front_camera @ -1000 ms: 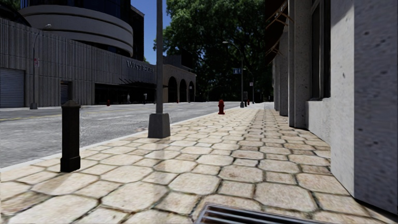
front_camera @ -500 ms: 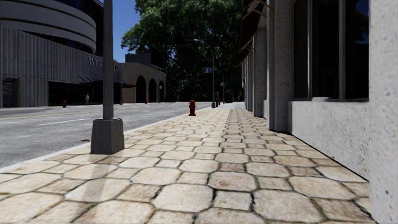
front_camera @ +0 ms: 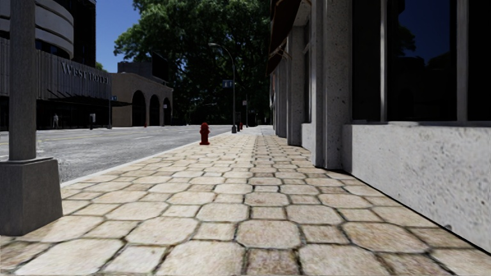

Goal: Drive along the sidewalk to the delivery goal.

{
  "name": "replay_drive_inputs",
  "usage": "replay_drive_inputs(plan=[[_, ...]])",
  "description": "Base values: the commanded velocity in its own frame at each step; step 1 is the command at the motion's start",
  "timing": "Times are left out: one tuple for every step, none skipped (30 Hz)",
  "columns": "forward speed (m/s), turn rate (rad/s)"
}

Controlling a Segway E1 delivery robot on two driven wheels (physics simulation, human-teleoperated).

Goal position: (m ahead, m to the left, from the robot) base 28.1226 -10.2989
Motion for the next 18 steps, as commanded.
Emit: replay_drive_inputs(plan=[[2.00,-0.28],[2.00,-0.20],[2.00,-0.20],[2.00,0.00],[2.00,0.00],[2.00,0.00],[2.00,0.00],[2.00,0.00],[2.00,0.00],[2.00,0.00],[2.00,0.00],[2.00,0.00],[2.00,0.00],[2.00,0.00],[2.00,0.00],[2.00,0.00],[2.00,0.00],[2.00,0.00]])
